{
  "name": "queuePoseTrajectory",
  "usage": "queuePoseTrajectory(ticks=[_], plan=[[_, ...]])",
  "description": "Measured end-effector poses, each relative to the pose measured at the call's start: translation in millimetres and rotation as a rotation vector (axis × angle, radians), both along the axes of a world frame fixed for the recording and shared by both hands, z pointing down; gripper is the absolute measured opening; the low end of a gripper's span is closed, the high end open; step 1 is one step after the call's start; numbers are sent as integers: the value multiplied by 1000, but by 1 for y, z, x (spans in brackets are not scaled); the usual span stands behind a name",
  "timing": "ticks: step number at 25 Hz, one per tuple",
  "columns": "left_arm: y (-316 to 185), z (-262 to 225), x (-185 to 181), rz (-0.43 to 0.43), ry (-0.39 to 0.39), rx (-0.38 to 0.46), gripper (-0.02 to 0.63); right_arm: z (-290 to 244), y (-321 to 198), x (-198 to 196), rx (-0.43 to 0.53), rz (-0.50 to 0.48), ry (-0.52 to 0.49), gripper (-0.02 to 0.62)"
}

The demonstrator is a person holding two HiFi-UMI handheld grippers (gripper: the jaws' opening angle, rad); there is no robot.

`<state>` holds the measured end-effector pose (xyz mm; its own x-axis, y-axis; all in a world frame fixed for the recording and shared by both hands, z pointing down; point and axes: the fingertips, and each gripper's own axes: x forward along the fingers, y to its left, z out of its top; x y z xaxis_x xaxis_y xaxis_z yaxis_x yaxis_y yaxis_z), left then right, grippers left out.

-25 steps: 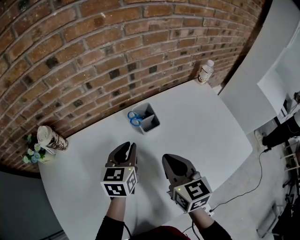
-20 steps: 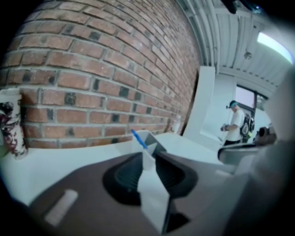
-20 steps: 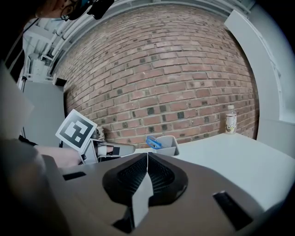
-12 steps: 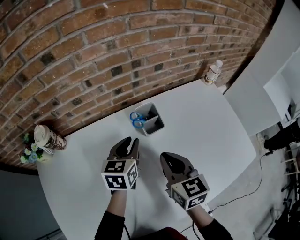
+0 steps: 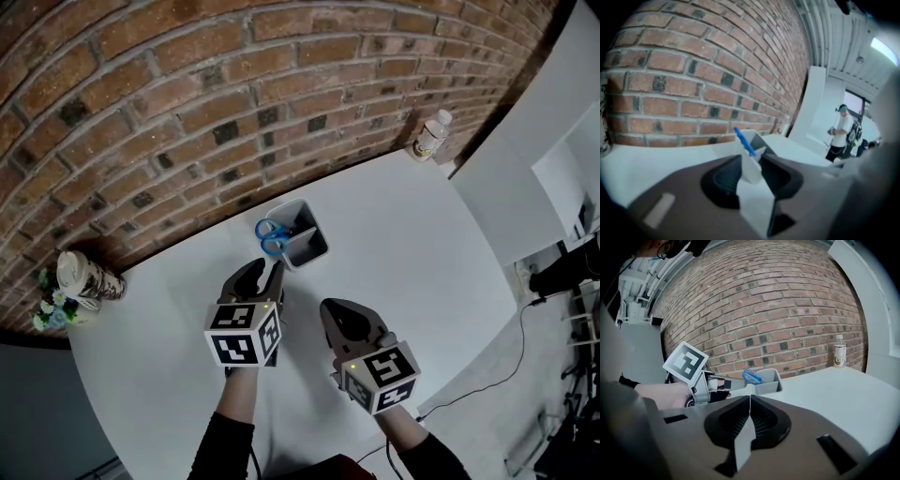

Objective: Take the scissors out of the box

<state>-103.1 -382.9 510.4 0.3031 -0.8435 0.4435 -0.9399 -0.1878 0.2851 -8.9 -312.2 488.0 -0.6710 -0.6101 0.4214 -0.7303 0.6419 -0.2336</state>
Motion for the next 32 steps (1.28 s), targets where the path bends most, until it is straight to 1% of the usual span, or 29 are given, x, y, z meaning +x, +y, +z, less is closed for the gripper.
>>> queuePoseTrajectory(ticks=[5, 10, 13, 16, 21, 24, 32], plan=[[-13, -1, -1, -24, 16, 10, 126, 5, -4, 3, 23, 3, 18, 9], [-23, 1, -2, -38, 55, -5, 126, 8, -6, 6, 14, 9, 22, 9], [-28, 1, -2, -41, 66, -8, 123, 10, -9, 9, 10, 17, 25, 8], [-32, -2, -3, -51, 55, 4, 87, 11, -11, 9, 5, 23, 25, 9], [-33, -3, -3, -64, 69, 13, 71, 11, -13, 11, 2, 29, 32, 9], [-33, -7, -3, -72, 40, 34, 32, 12, -12, 13, -9, 35, 35, 8], [-35, -13, -1, -66, 24, 71, 31, 8, -14, 16, -3, 51, 34, 9]])
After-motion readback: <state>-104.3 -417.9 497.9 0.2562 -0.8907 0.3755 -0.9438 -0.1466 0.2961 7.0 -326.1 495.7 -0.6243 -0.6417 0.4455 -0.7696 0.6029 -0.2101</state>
